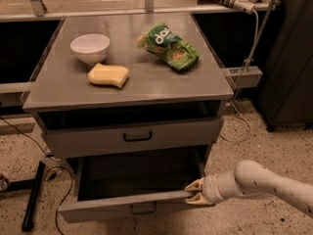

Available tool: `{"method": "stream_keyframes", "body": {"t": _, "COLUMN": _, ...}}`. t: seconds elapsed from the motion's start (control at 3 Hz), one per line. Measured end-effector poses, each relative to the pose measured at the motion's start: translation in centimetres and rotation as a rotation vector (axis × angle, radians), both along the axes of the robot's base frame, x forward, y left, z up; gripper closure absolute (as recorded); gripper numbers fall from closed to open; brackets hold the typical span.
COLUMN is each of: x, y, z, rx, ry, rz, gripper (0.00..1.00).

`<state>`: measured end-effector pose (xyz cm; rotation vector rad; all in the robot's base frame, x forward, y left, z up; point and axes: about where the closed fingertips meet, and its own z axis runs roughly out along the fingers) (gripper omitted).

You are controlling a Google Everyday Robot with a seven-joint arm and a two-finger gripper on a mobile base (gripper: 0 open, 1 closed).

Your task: Open middle drawer

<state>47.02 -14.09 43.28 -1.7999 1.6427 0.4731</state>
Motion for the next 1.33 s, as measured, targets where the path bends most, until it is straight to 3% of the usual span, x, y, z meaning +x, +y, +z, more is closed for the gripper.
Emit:
{"method": "stream_keyframes", "body": {"t": 0.67, "x": 0.0, "y": 0.0, "z": 0.0, "rx": 0.0, "ry": 0.0, "rz": 0.0, "gripper": 0.35}}
{"method": "stream_keyframes", "body": {"t": 1.0, "x": -2.0, "y": -0.9, "z": -1.5, "rx": 0.024, "ry": 0.034, "rz": 0.005, "gripper": 0.12}}
{"method": "stream_keyframes", "body": {"t": 1.33, "x": -2.0, "y": -0.9, "z": -1.3, "rx": 0.024, "ry": 0.034, "rz": 0.005, "gripper": 0.15}}
